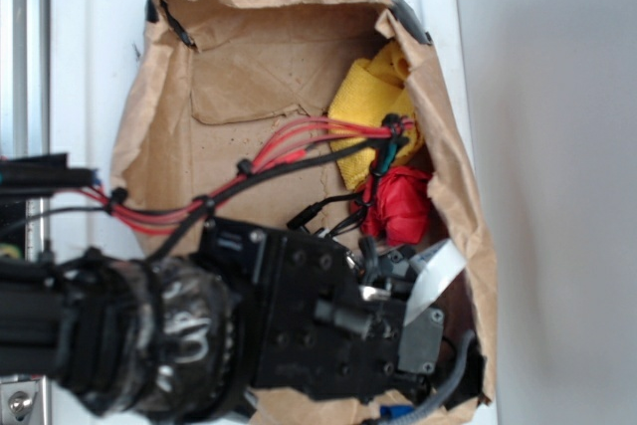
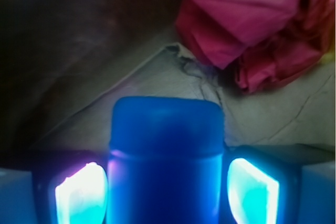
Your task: Grab the blue bottle.
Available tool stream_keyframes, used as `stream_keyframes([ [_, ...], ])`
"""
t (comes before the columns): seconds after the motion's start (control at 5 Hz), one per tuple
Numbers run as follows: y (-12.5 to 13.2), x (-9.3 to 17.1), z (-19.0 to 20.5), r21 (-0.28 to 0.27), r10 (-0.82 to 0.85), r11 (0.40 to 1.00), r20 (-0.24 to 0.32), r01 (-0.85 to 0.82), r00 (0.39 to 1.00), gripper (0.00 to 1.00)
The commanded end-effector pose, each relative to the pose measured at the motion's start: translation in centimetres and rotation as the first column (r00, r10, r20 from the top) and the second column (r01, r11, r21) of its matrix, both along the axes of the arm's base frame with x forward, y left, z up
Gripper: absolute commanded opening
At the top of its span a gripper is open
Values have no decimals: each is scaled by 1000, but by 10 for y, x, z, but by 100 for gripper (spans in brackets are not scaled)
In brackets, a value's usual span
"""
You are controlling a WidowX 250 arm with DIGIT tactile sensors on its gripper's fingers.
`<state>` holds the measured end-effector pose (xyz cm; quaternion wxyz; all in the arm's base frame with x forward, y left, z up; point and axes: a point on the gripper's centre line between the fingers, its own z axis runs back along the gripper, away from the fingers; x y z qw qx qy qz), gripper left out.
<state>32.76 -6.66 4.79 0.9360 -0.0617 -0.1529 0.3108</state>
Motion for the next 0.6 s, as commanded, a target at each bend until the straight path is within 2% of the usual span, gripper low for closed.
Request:
stream_keyframes([
  [0.0, 8, -7, 19, 57, 24, 998, 58, -28, 998, 0],
  [0.2, 21, -15, 52, -17, 26, 1000, 27, -25, 999, 0],
  [0.4, 47, -19, 91, -85, 65, 994, 10, -64, 998, 0],
])
